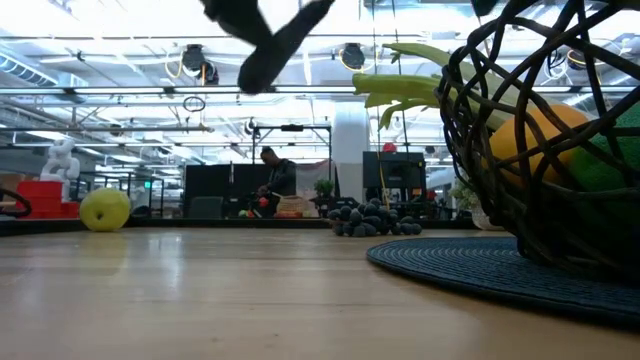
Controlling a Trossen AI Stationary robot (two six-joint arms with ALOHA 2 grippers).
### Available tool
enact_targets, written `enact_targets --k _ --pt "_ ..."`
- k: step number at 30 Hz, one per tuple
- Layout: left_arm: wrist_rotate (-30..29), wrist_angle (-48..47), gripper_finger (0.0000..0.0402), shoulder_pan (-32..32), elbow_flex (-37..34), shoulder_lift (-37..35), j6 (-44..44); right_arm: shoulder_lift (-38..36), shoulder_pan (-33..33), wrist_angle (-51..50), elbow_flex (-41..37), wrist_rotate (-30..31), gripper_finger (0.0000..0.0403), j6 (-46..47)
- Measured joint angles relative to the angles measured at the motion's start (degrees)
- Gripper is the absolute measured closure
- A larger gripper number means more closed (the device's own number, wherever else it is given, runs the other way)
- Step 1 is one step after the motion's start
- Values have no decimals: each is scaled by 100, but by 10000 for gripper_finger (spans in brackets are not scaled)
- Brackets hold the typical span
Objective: Build produce basket
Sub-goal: Put the eggplant into the wire basket
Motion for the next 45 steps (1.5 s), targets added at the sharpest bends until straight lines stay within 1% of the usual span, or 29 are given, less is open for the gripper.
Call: enact_targets --k 4,6,9,12,17,20,23,25,28,31,35,43,45 --pt "0 633 270 -298 67 0 87 501 0 802 -2 73 387 -768" --pt "2 798 270 -431 69 0 215 731 0 1224 -2 72 380 -1082" --pt "6 972 270 -604 69 2 248 1010 0 1781 -2 74 363 -1552" --pt "31 1265 267 -767 69 2 250 1251 0 2261 -2 85 338 -1959" --pt "444 1958 263 -995 69 57 551 1554 0 2978 -2 105 289 -2381" --pt "503 2349 262 -1086 69 126 775 1655 0 3373 -2 115 262 -2503" --pt "633 2520 262 -1132 68 204 951 1715 0 3798 -3 118 242 -2568" --pt "776 2855 262 -1138 71 332 1073 1759 0 4046 -2 117 233 -2640" --pt "816 3003 261 -1158 69 462 1384 1783 23 4088 -4 107 224 -2775" --pt "810 3209 261 -1153 69 522 1508 1781 26 4023 -4 103 218 -2790" --pt "788 3552 261 -1116 69 579 1537 1781 28 4025 -7 68 215 -2785" --pt "786 3544 261 -1048 62 711 1564 1780 67 4124 -7 52 215 -2794" --pt "784 3669 261 -997 67 780 1564 1779 89 4165 -7 50 215 -2796"
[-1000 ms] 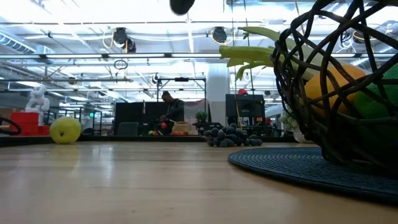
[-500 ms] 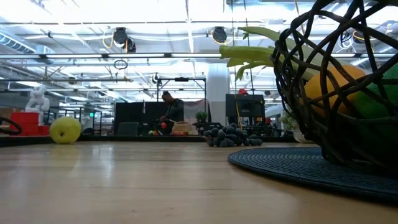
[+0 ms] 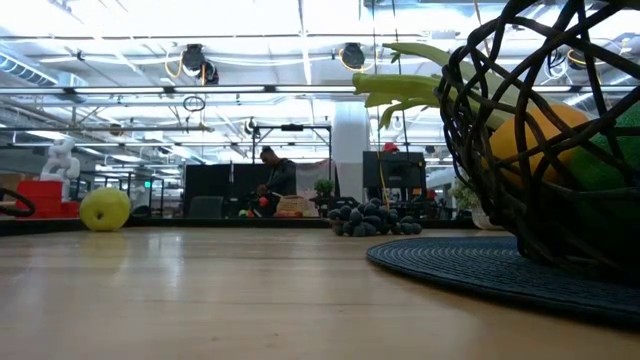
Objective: Build produce basket
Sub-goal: Put the eggplant into the wire basket
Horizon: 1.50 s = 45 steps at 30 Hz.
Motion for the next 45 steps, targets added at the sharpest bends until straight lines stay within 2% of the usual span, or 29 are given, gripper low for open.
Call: enact_targets --k 5,11,22,28,31,34,40,45 --pt "47 212 261 56 2 123 -2 0 -2 19 0 -291 215 49" --pt "93 324 261 71 0 143 -2 -4 1 16 2 -296 219 69" --pt "142 311 261 71 0 140 -133 -4 -4 -2 2 -273 290 186" --pt "138 311 258 64 -2 140 -172 -4 -4 -34 2 -273 306 179" --pt "134 311 234 62 -5 140 -197 -4 -4 -44 2 -275 306 183" --pt "38 327 184 16 -5 140 -316 -4 -2 -82 2 -291 305 323" --pt "-646 326 91 -221 -5 89 -88 -114 27 -292 -2 -302 307 491" --pt "-1202 109 56 -391 -5 -168 -9 -375 112 -567 -2 -302 307 974"
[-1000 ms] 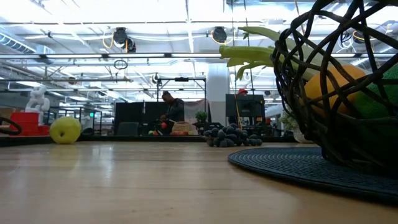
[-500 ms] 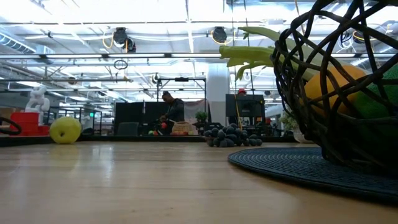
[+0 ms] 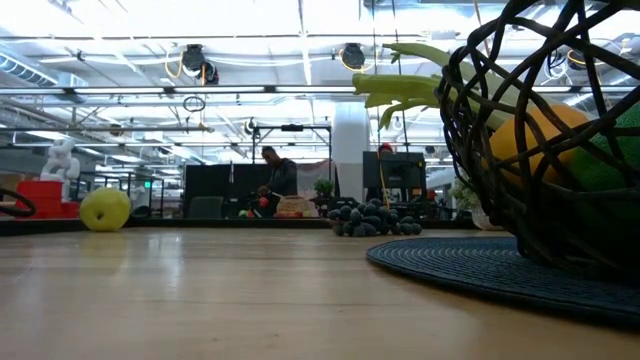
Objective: Build produce basket
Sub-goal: Put the eggplant into the wire basket
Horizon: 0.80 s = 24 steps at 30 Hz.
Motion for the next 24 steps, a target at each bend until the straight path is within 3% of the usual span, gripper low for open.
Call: enact_targets --k 5,14,24 --pt "-301 -396 58 -137 2 -283 -175 -382 46 -629 2 -1 307 684" --pt "-369 -1030 103 -200 2 -411 -647 -1185 354 -2515 2 -2 307 2680" --pt "-376 -1039 146 -370 2 -411 -1556 -1150 1367 -3300 2 4 307 4164"
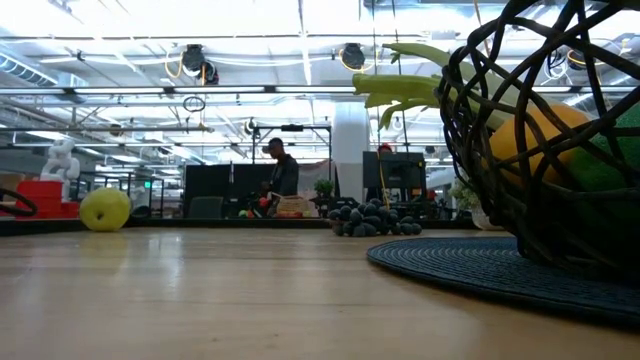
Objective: Build produce basket
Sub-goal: Put the eggplant into the wire basket
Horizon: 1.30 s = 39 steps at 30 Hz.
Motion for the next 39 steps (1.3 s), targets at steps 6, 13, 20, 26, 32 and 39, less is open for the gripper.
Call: enact_targets --k 6,13,20,26,32,39 --pt "12 -2 162 -256 0 2 -172 118 578 -335 0 15 307 707" --pt "14 7 163 -427 0 2 -269 250 814 -936 0 23 307 1111" --pt "11 9 163 -433 0 4 -277 251 802 -2442 0 39 307 2210" --pt "11 5 163 -400 0 4 -239 251 682 -3265 0 39 307 3097" --pt "11 -93 163 -394 0 5 -246 251 563 -3313 -170 22 307 3159" --pt "11 -146 162 -394 0 7 -280 250 556 -3078 -445 -310 288 3448"
